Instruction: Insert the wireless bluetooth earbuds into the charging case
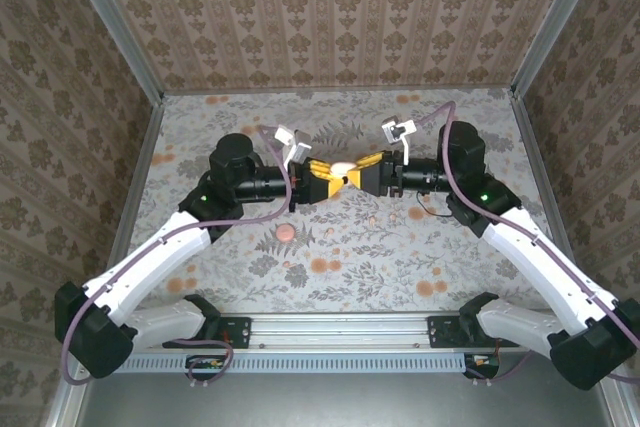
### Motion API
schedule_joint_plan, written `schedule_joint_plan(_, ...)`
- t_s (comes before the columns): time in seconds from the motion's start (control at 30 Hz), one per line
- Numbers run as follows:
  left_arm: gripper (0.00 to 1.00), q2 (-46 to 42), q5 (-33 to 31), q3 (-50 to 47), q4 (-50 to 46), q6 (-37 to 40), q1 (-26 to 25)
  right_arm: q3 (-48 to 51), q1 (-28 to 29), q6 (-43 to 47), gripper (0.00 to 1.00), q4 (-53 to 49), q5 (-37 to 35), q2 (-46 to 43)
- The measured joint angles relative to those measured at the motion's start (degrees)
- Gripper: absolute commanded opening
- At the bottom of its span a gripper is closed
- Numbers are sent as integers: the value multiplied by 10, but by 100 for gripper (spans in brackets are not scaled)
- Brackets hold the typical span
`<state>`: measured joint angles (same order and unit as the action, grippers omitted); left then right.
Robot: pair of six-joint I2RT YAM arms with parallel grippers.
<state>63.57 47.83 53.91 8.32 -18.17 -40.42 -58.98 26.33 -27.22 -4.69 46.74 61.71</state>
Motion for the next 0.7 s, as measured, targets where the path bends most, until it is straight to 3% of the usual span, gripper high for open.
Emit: schedule_joint_plan(0.7, 0, -54, -22, -58, -11, 123, -3, -15, -8, -30, 60, -64, -52, 14)
